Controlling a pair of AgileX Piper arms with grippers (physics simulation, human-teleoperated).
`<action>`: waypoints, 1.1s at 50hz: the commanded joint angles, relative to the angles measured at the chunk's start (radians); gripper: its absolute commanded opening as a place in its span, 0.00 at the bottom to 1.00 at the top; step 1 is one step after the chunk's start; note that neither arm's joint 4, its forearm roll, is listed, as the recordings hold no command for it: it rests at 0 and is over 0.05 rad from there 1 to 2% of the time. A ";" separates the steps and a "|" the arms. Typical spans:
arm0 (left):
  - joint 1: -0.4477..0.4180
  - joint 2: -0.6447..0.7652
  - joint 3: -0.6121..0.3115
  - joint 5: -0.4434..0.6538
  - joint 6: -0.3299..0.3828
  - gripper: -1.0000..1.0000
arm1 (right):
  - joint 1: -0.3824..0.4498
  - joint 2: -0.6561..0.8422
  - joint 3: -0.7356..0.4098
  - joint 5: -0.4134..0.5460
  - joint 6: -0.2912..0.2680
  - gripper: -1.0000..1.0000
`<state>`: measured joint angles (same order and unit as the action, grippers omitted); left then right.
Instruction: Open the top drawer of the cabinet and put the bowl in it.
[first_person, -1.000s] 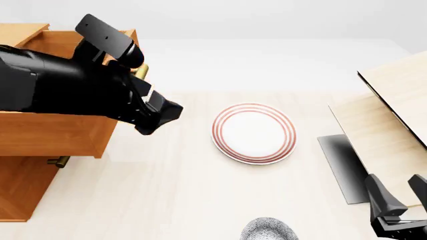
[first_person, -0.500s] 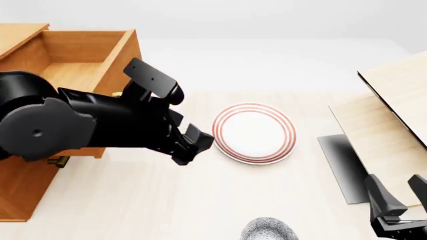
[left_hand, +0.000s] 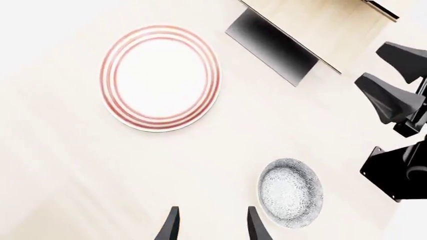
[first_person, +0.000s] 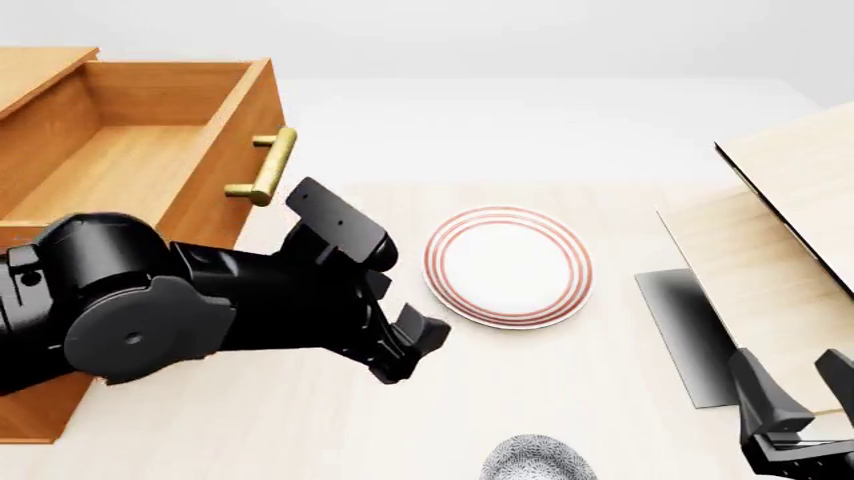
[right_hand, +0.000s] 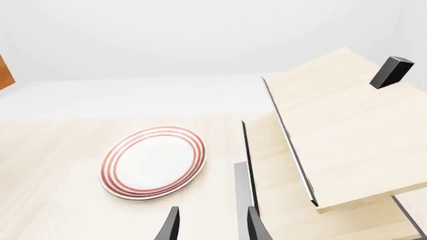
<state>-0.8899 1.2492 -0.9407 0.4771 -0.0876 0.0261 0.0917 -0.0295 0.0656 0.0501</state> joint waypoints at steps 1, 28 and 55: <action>-0.014 -0.009 0.077 -0.075 -0.025 1.00 | 0.000 0.000 0.000 0.001 0.000 1.00; -0.090 0.140 0.091 -0.188 -0.094 1.00 | 0.000 0.007 0.000 -0.004 0.001 1.00; -0.166 0.317 0.062 -0.282 -0.150 1.00 | 0.002 0.008 -0.001 -0.001 0.002 1.00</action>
<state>-1.0281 1.5040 -0.8677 0.2267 -0.2144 0.0275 0.0995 -0.0303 0.0647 0.0525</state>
